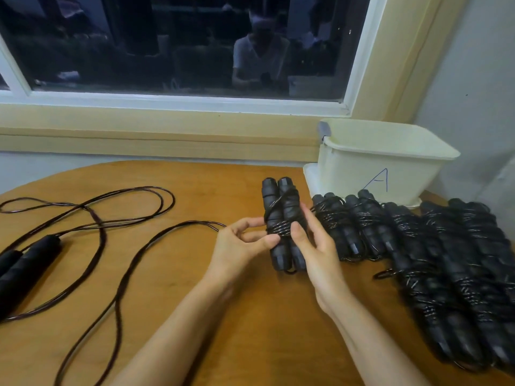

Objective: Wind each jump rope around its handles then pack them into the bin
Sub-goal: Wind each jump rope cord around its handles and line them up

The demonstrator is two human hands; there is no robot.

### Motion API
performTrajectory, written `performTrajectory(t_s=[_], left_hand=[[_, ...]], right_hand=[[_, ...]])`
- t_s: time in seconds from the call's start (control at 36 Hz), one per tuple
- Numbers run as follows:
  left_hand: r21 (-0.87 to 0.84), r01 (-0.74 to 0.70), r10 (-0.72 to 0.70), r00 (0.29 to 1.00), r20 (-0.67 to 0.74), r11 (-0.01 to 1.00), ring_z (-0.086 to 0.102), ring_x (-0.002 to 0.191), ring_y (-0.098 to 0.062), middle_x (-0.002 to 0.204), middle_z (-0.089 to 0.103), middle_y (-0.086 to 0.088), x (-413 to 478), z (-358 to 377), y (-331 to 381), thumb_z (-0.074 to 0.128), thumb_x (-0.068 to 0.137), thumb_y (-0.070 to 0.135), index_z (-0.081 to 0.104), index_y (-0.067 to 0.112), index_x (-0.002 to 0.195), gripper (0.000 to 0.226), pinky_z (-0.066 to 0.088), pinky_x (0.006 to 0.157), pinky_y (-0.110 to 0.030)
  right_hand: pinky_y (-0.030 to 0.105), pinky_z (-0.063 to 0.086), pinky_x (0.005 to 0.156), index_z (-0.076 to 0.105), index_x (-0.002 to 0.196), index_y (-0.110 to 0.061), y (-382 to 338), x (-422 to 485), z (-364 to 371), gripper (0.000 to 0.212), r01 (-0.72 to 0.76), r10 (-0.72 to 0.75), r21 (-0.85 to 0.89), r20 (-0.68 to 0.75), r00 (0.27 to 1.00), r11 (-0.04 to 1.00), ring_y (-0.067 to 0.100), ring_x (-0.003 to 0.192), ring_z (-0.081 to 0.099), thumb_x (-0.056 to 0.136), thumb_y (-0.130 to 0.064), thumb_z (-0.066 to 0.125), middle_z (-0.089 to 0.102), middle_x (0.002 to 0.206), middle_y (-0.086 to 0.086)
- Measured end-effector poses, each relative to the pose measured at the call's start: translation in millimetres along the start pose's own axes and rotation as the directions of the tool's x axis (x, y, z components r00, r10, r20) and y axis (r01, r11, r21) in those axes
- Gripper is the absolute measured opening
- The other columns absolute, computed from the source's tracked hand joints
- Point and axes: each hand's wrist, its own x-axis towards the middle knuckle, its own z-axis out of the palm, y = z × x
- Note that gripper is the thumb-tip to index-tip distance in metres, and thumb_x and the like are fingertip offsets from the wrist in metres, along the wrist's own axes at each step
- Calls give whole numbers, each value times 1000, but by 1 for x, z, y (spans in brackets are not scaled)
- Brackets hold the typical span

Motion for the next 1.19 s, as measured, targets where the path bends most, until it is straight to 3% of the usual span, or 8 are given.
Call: performTrajectory(t_s=[0.08, 0.28, 0.56, 0.69, 0.83, 0.92, 1.08, 1.19], left_hand=[[-14, -7, 7, 1000, -2, 1000, 73, 72, -11, 80, 77, -4, -2, -1, 0, 76, 76, -3, 65, 11, 102, 31, 53, 66, -17], [-1, -30, 30, 999, 24, 1000, 73, 76, -14, 80, 77, -6, -11, -11, 7, 78, 57, 18, 67, 13, 99, 44, 57, 79, -24], [57, -46, 38, 988, 148, 997, 72, 83, -7, 85, 76, 2, -12, -21, 12, 68, 78, -2, 66, 17, 105, 34, 53, 76, -15], [40, -96, 94, 995, 30, 995, 73, 75, -8, 78, 76, 0, -13, -13, 7, 75, 61, 15, 68, 18, 98, 38, 52, 75, -13], [76, -173, 178, 982, -63, 982, 71, 67, -9, 72, 75, -1, -15, -9, 2, 80, 56, 22, 69, 16, 93, 39, 55, 78, -19], [123, -234, 247, 964, -102, 964, 69, 65, -7, 69, 74, 2, -16, -9, 0, 81, 55, 26, 69, 14, 91, 40, 56, 77, -21], [218, -352, 365, 931, -20, 910, 70, 82, -2, 79, 75, 14, -12, -16, -4, 76, 66, 24, 70, 22, 104, 38, 52, 80, -17], [300, -465, 454, 884, 108, 833, 70, 90, -11, 92, 75, 6, -7, -18, -12, 79, 77, 26, 66, 19, 118, 43, 52, 84, -21]], right_hand=[[30, 41, 112, 41, 150, -30, 1, -1, -1, 66, -21, 18, 73, 39, 999, 997, -6, 130, 48, 88, -43, 60, 53, 142, -19], [26, 43, 105, 43, 146, -28, 3, -6, 0, 71, 33, -37, 108, 37, 999, 994, 0, 129, 51, 81, -42, 69, 57, 139, -12], [30, 51, 94, 54, 130, -28, 0, -10, -2, 50, 50, -49, 147, -12, 999, 988, 10, 117, 63, 83, -39, 66, 68, 126, -1], [30, 47, 103, 55, 133, -33, 5, -11, 0, 42, 109, -112, -45, -73, 991, 993, 6, 125, 55, 92, -40, 58, 57, 135, -8], [19, 48, 98, 58, 133, -27, 5, -13, 0, 37, 178, -192, -134, -105, 976, 975, -1, 119, 58, 97, -19, 61, 63, 128, -12], [27, 46, 105, 56, 138, -21, 6, -17, 3, 43, 191, -203, -189, -46, 978, 963, -1, 126, 53, 97, -33, 59, 60, 134, -14], [27, 45, 103, 46, 145, -29, 9, -19, 8, 96, 133, -133, -224, 16, 991, 965, -3, 126, 52, 66, -78, 67, 59, 130, -23], [24, 46, 97, 48, 138, -31, 10, -17, 6, 98, 101, -110, -231, -26, 994, 968, -3, 120, 56, 56, -78, 74, 63, 123, -22]])
